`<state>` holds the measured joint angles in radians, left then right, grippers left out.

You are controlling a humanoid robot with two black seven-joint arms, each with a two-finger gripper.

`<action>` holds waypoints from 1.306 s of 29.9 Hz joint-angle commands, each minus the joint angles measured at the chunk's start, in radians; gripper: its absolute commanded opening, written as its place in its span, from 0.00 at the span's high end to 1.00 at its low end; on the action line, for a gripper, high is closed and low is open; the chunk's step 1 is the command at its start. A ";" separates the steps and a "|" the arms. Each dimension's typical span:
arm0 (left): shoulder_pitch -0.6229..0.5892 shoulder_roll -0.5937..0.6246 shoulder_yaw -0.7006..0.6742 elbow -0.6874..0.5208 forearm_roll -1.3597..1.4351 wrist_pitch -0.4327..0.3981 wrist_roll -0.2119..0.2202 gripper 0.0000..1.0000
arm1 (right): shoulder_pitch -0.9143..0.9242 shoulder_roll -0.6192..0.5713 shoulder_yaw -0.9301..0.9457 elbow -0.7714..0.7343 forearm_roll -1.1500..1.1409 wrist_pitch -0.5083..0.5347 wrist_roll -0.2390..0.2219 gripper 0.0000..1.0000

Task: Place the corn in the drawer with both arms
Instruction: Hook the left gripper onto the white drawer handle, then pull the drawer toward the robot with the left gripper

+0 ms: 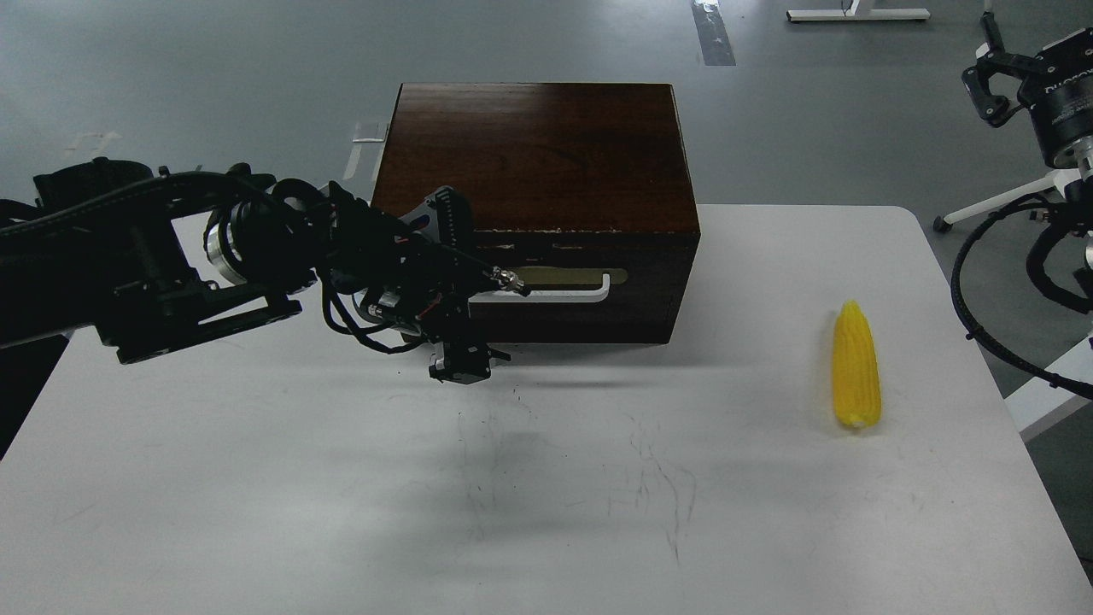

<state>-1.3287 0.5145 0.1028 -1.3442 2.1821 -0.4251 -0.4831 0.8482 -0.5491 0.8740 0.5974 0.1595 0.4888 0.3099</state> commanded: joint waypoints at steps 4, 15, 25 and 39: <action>0.003 -0.001 0.002 -0.010 0.000 -0.003 -0.006 0.16 | 0.003 -0.003 -0.003 0.001 -0.002 0.000 0.000 0.00; -0.009 0.007 0.002 -0.046 0.000 -0.021 -0.006 0.18 | 0.003 -0.008 -0.006 0.002 -0.002 0.000 0.000 0.00; -0.029 0.010 0.000 -0.087 -0.002 -0.064 -0.006 0.18 | 0.003 -0.009 -0.006 0.002 -0.002 0.000 0.000 0.00; -0.041 0.010 0.000 -0.111 -0.018 -0.064 -0.006 0.18 | 0.003 -0.009 -0.009 -0.001 -0.002 0.000 0.000 0.00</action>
<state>-1.3689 0.5240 0.1028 -1.4507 2.1636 -0.4889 -0.4890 0.8512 -0.5582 0.8672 0.5976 0.1580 0.4887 0.3099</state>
